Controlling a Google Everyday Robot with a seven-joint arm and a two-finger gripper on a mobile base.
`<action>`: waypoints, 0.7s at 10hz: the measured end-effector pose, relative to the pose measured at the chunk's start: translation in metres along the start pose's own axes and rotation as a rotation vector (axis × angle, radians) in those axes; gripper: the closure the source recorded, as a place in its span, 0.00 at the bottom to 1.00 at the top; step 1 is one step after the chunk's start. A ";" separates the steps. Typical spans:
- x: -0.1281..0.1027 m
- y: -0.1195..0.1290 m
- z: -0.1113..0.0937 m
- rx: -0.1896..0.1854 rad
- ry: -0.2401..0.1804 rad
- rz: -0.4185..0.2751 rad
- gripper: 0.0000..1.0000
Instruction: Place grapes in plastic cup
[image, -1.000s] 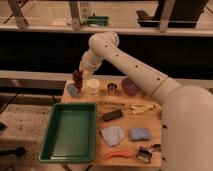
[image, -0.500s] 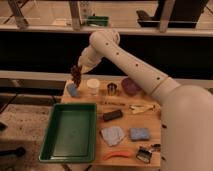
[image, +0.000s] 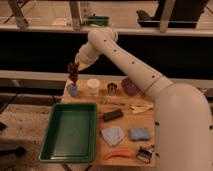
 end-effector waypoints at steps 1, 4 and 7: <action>-0.001 -0.001 0.001 0.000 -0.005 -0.004 0.97; -0.004 -0.008 0.005 0.004 -0.018 -0.017 0.97; -0.008 -0.017 0.009 0.005 -0.026 -0.040 0.97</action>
